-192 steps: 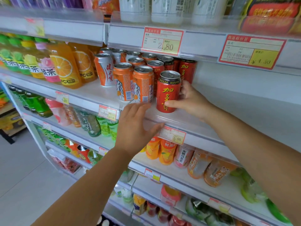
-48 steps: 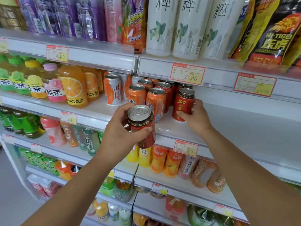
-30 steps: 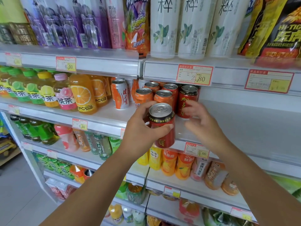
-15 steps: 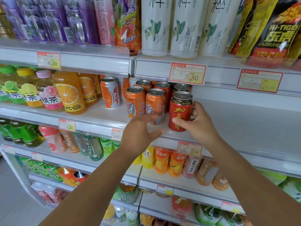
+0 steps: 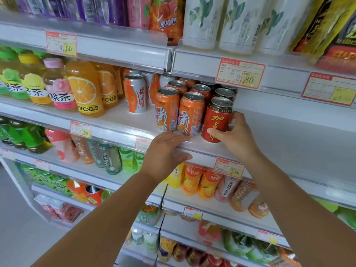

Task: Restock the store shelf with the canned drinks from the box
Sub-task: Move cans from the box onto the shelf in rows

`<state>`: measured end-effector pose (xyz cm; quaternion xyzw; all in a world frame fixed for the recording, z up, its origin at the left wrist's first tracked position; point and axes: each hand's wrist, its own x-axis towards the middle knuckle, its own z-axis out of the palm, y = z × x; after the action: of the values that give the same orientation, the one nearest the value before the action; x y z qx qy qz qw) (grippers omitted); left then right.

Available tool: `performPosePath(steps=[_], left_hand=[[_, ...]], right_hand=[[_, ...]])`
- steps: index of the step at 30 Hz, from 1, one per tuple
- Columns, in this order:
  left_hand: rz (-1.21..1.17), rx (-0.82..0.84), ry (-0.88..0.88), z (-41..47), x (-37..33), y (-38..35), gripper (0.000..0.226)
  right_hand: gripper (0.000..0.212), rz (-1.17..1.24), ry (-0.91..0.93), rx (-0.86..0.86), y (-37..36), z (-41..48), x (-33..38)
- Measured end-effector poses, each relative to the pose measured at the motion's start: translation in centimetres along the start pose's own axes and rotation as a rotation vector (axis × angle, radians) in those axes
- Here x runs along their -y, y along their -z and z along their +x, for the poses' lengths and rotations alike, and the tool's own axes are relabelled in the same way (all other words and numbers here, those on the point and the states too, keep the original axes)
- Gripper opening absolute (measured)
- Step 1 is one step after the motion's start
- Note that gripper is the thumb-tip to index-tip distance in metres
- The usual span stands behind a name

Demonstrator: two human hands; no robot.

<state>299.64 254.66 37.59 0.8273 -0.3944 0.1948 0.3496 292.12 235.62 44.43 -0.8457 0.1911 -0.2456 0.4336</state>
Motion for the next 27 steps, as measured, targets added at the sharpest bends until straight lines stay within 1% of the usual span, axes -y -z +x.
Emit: performPosePath(steps=[2, 4, 5, 7, 8, 9, 10, 12, 13, 15, 16, 18, 21, 23, 25, 27], left_hand=[[-0.003, 0.009, -0.013, -0.1, -0.1, 0.1, 0.049], [-0.035, -0.028, -0.032, -0.7, -0.3, 0.3, 0.050], [-0.062, -0.075, -0.042, -1.3, -0.4, 0.6, 0.048], [-0.093, -0.188, -0.043, -3.4, -0.1, 1.3, 0.041], [-0.086, -0.222, -0.023, -5.0, 0.4, 1.8, 0.037], [-0.069, -0.231, 0.016, -7.0, 1.3, 2.3, 0.035], [-0.042, -0.216, 0.079, -9.3, 2.6, 2.7, 0.032], [0.017, -0.105, 0.292, -15.0, 5.8, 3.4, 0.031], [0.031, -0.017, 0.442, -18.1, 7.3, 3.6, 0.032], [0.032, 0.167, 0.778, -24.8, 10.0, 3.6, 0.038], [0.036, 0.256, 0.942, -28.0, 11.0, 3.5, 0.042], [0.024, 0.392, 1.196, -34.6, 12.7, 2.6, 0.048], [-0.029, 0.514, 1.433, -43.6, 14.6, -0.1, 0.052], [-0.067, 0.545, 1.545, -48.7, 16.2, -2.8, 0.048], [-0.104, 0.566, 1.632, -53.6, 18.2, -6.5, 0.041], [-0.122, 0.586, 1.695, -57.9, 20.8, -10.5, 0.040]], right_hand=[[0.077, -0.012, -0.010, 0.003, -0.3, -0.1, 0.1], [0.077, -0.015, -0.001, -0.034, -0.3, -0.8, 0.3], [0.075, -0.016, 0.045, -0.110, -0.3, -1.5, 0.4], [0.059, 0.052, 0.249, -0.321, -0.4, -4.0, 0.4], [0.048, 0.120, 0.355, -0.379, -0.8, -5.7, 0.2], [0.041, 0.183, 0.409, -0.370, -1.6, -7.8, -0.4], [0.038, 0.235, 0.411, -0.292, -2.6, -10.0, -1.1], [0.029, 0.239, 0.305, -0.019, -5.3, -14.2, -3.1], [0.025, 0.185, 0.212, 0.154, -7.0, -16.0, -4.5], [0.026, 0.034, 0.022, 0.482, -10.9, -18.6, -8.2], [0.027, -0.031, -0.048, 0.603, -13.2, -19.7, -10.4], [0.029, -0.145, -0.163, 0.788, -17.8, -21.8, -14.1], [0.041, -0.248, -0.293, 0.992, -25.0, -25.5, -19.7], [0.043, -0.316, -0.362, 1.101, -30.3, -27.9, -24.2], [0.046, -0.390, -0.400, 1.177, -35.9, -30.3, -29.6], [0.048, -0.450, -0.428, 1.204, -41.4, -32.3, -34.6]])
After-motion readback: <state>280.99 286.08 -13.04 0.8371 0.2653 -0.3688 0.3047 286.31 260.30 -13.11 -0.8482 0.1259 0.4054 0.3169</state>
